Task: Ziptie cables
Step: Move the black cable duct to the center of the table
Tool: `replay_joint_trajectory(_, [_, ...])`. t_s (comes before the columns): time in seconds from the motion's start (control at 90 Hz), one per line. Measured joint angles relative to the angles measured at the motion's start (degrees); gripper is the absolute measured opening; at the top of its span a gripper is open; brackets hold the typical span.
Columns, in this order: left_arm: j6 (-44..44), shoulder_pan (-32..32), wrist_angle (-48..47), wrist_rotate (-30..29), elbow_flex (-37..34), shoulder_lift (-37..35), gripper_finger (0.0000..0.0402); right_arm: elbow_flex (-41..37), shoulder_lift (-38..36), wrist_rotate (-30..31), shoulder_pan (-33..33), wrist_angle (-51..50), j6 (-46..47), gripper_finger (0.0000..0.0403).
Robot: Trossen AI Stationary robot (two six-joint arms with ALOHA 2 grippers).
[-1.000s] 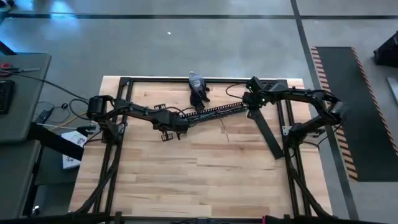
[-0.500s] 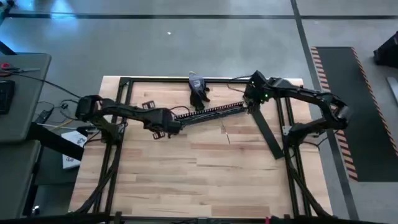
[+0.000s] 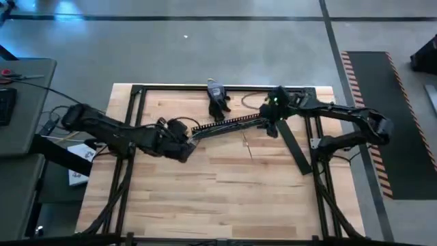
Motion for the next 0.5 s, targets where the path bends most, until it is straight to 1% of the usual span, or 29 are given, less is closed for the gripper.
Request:
replay_joint_trajectory(0.067, [1.0, -1.2, 4.5, -1.4, 0.0, 1.3, 0.0091, -0.9, 0.7, 0.1, 2.2, 2.3, 0.0, 0.0201])
replay_joint_trajectory(0.2, [3.8, -2.6, 12.4, -2.0, 0.0, 4.3, 0.0091, -1.5, 2.0, 0.2, 4.7, 4.7, 0.3, 0.0201])
replay_joint_trajectory(0.311, [5.6, -3.4, 17.2, -2.3, 0.0, 7.5, 0.0091, -1.5, 3.5, 0.3, 5.1, 6.9, -1.0, 0.0201])
replay_joint_trajectory(0.5, [7.3, -4.8, 23.0, -3.3, 0.0, 12.8, 0.0091, -1.5, 8.7, -0.1, 5.1, 12.7, -5.1, 0.0201])
